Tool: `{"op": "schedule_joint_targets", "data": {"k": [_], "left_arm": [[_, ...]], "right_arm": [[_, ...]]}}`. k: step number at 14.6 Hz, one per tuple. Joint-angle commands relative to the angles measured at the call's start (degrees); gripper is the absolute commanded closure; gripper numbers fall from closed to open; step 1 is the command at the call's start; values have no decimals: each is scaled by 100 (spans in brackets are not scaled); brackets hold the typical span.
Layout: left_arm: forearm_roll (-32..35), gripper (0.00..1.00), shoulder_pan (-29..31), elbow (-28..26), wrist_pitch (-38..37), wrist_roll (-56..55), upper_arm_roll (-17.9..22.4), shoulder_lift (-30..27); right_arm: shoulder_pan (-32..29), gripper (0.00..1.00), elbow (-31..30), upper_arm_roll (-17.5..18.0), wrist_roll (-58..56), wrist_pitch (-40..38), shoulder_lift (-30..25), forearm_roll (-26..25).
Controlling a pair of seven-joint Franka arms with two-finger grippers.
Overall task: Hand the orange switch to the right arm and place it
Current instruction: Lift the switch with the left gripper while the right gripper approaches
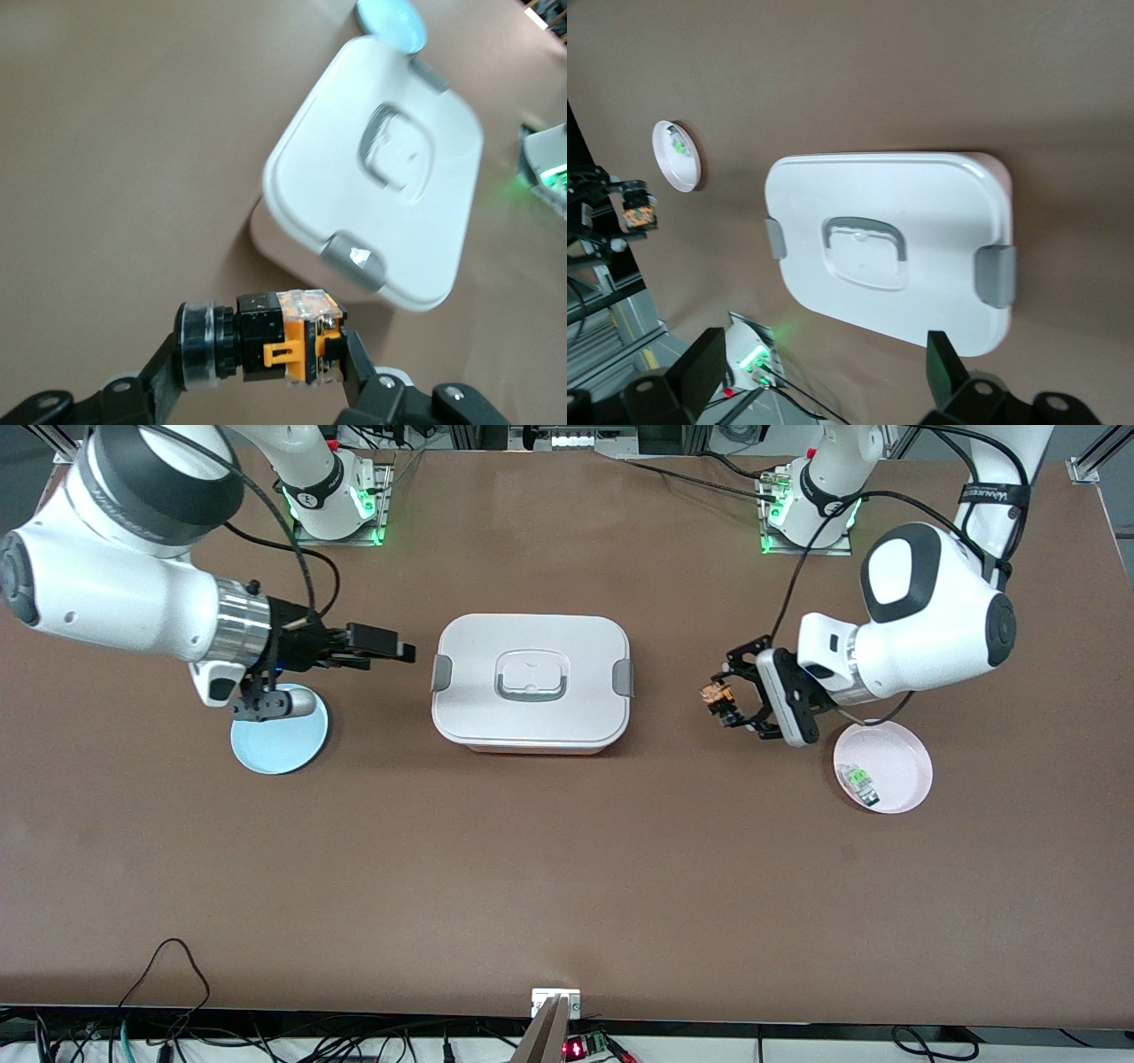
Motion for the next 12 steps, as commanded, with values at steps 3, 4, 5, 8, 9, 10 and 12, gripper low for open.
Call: {"op": "schedule_joint_targets", "data": {"k": [3, 4, 5, 8, 9, 10, 12], "left_arm": [[-507, 100, -175, 194, -110, -20, -366, -235], [-665, 100, -201, 194, -93, -38, -454, -288], [-753, 100, -228, 203, -75, -116, -525, -314], [-746, 100, -429, 343, 48, -695, -613, -385], [-746, 100, -447, 404, 65, -941, -692, -420], [-702, 100, -465, 414, 187, -1152, -806, -429], [-675, 100, -491, 414, 512, -1513, -1095, -490]], "right_arm": [[515, 0, 115, -18, 568, 659, 185, 674], [638, 0, 115, -18, 647, 791, 229, 806], [735, 0, 115, -18, 700, 906, 256, 877], [946, 0, 133, -18, 928, 1117, 344, 1105], [1043, 0, 142, -18, 1007, 1205, 396, 1202], [1122, 0, 194, -18, 1060, 1319, 449, 1246], [1315, 0, 300, -18, 1305, 1512, 546, 1256]]}}
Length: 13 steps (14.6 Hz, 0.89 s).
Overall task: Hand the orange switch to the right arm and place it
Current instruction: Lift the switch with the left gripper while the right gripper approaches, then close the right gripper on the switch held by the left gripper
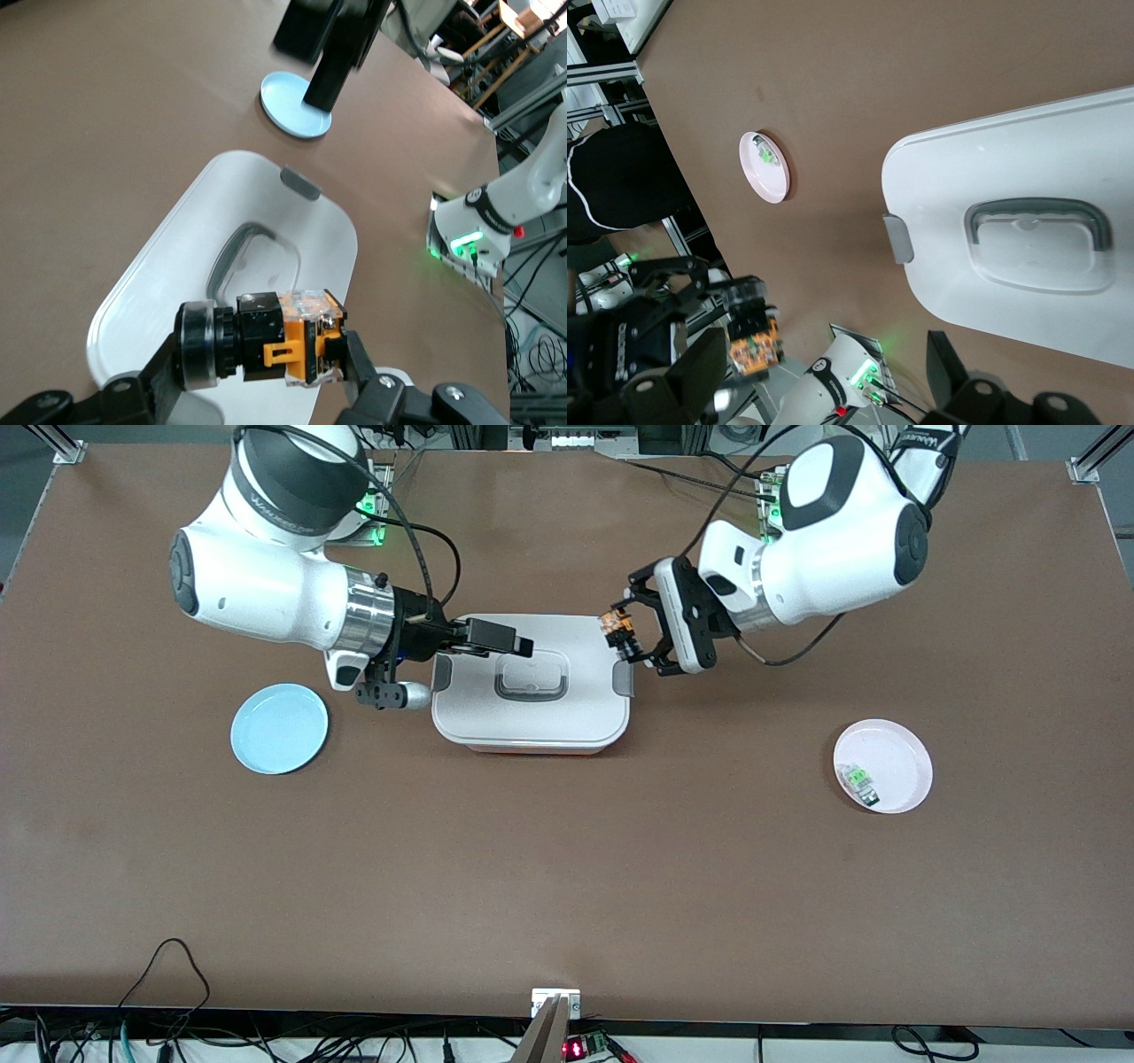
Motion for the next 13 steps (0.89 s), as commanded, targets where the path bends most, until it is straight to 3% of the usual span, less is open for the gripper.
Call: {"op": "schedule_joint_targets", "data": {"k": [1, 7, 10, 13], "left_arm": [[-40, 100, -16, -10, 370, -543, -328, -139], [-32, 100, -69, -19, 451, -807, -373, -139], [12, 100, -130, -19, 451, -1002, -373, -148], [942, 100, -139, -1, 451, -949, -399, -148]], "right_arm": [[281, 0, 311, -30, 375, 239, 215, 103], [405, 0, 329, 67, 219, 12, 216, 112], [362, 0, 329, 67, -238, -558, 216, 129], [379, 0, 303, 75, -274, -683, 172, 270]]}}
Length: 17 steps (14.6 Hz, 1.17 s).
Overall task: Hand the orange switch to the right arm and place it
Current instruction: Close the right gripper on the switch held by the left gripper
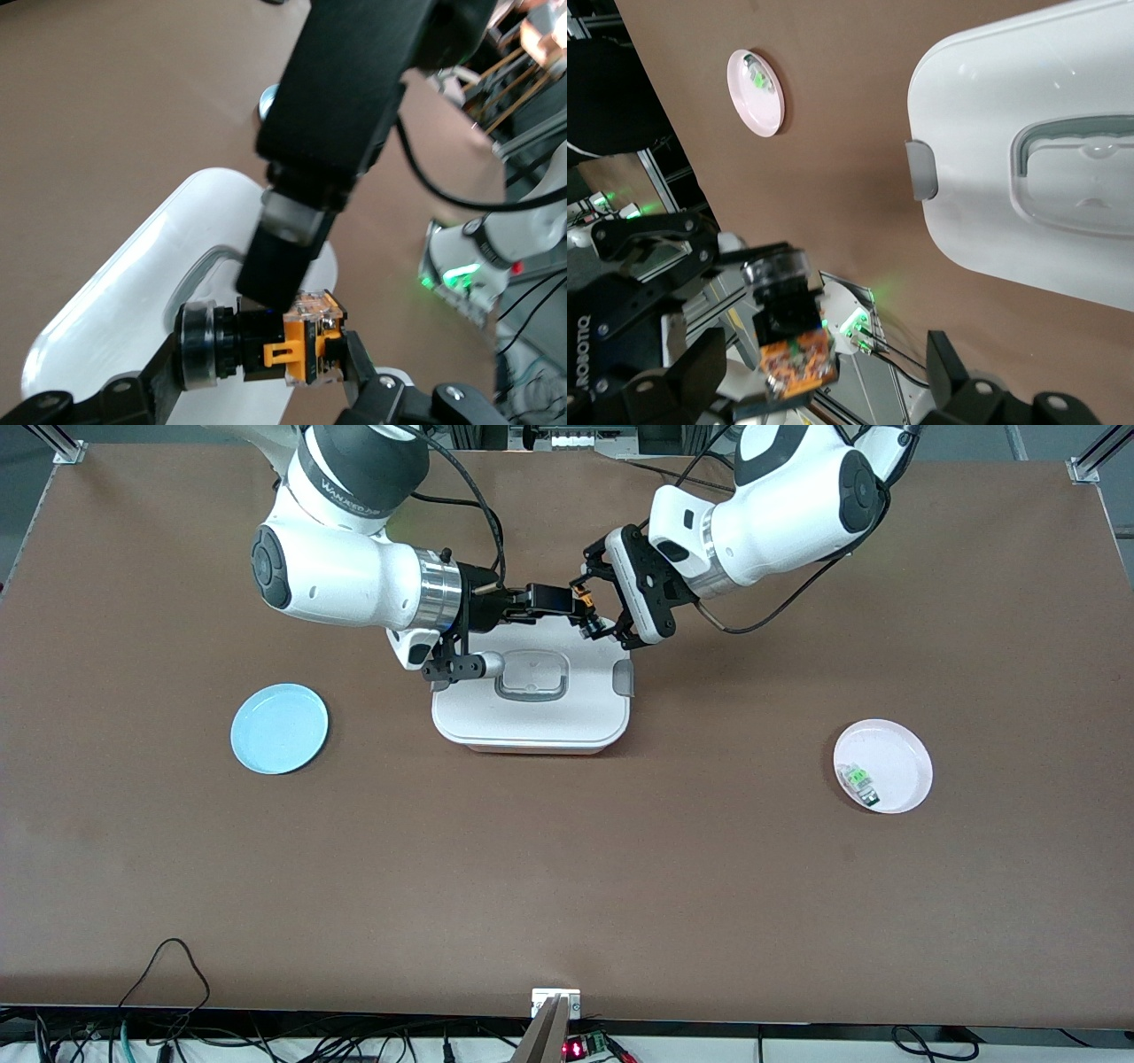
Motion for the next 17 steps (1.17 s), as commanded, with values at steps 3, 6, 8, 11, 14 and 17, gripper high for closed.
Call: {"op": "schedule_joint_targets", "data": {"k": [3, 6, 8, 11, 14, 17], "left_arm": [[794, 100, -29, -6, 43, -40, -87, -98], [944, 100, -46, -6, 43, -32, -122, -124], [1120, 100, -72, 3, 35, -58, -210, -203], [1147, 100, -72, 3, -36, -76, -219, -361], [1147, 100, -64, 12, -88, -67, -219, -396], [1156, 100, -64, 38, -89, -58, -219, -396]], "right_arm": [[14, 1, 128, 22, -37, -36, 24, 244], [172, 2, 137, 31, -45, 526, 76, 465], [190, 2, 110, 31, -116, 536, 129, 430], [190, 2, 110, 22, -238, 527, 182, 264], [137, 2, 75, 22, -458, 465, 182, 228], [155, 2, -4, 22, -468, 457, 156, 228]]}}
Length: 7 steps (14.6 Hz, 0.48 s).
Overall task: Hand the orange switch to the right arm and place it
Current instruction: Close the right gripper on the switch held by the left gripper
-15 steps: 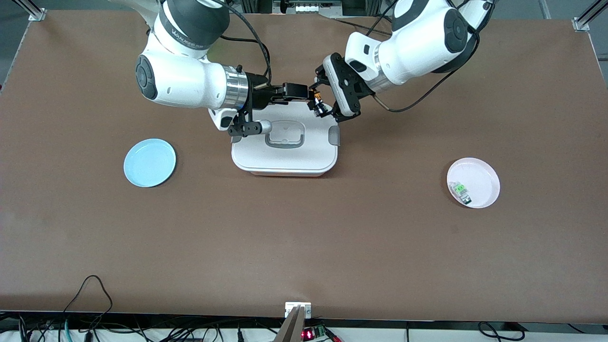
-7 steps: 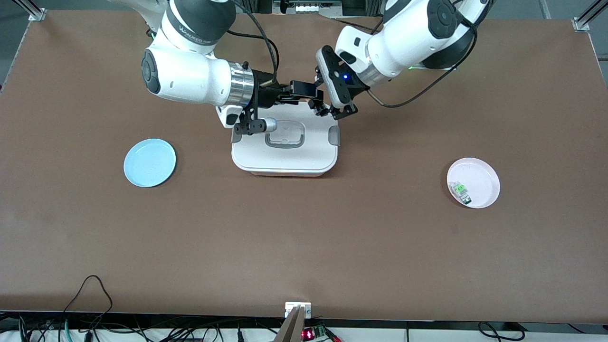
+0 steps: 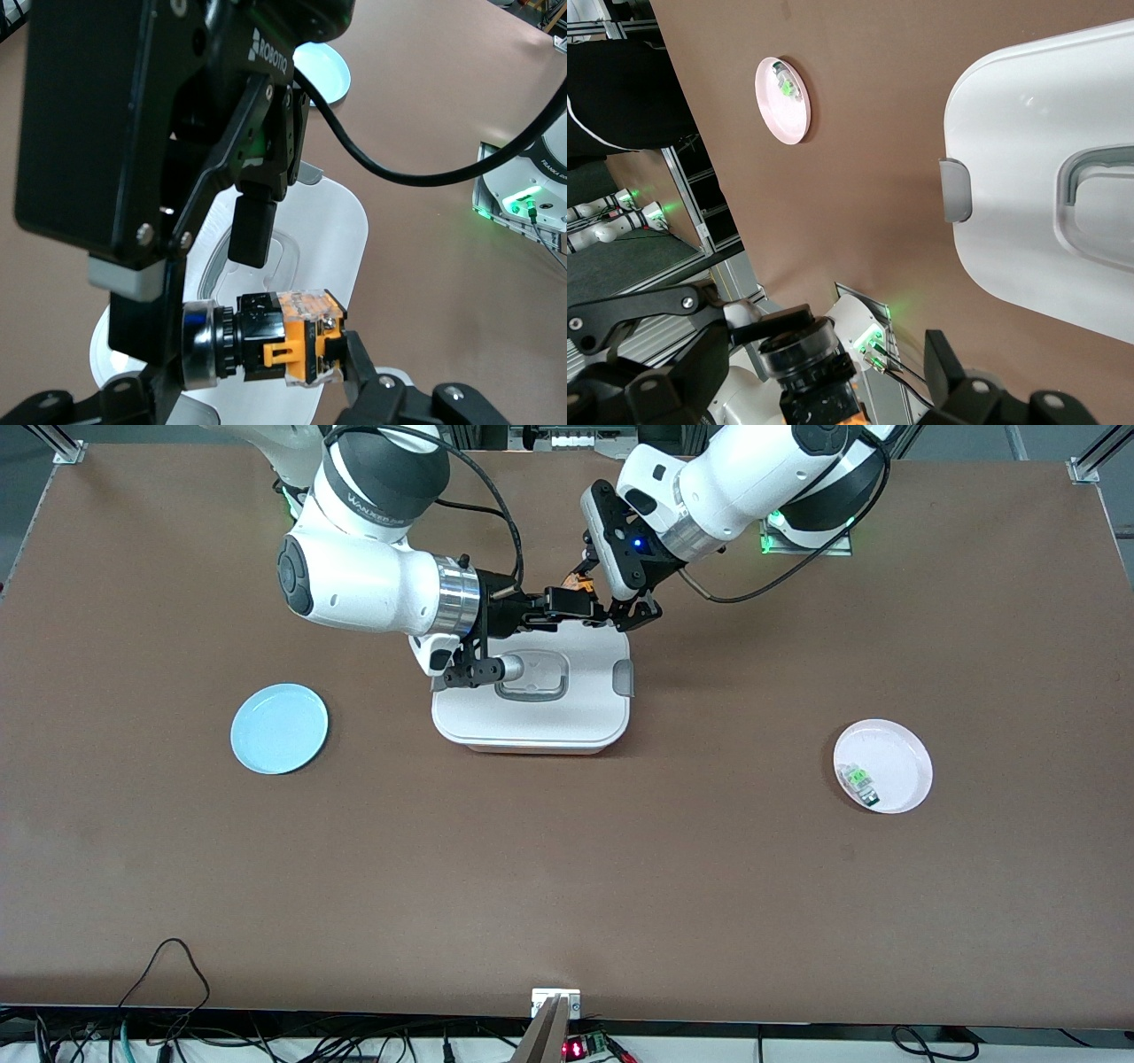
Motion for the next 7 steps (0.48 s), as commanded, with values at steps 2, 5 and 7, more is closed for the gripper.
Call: {"op": "schedule_joint_targets", "data": {"k": [2, 5, 7], "left_arm": [[219, 100, 43, 29, -81, -61, -3, -98], [228, 100, 70, 29, -81, 27, 6, -89], [228, 100, 87, 29, -81, 36, 14, -89]], "right_arm": [[14, 2, -39, 16, -47, -62, -61, -64], [40, 11, -91, 16, 6, -203, -114, -73], [49, 20, -144, 25, 15, -203, -167, -73]]}}
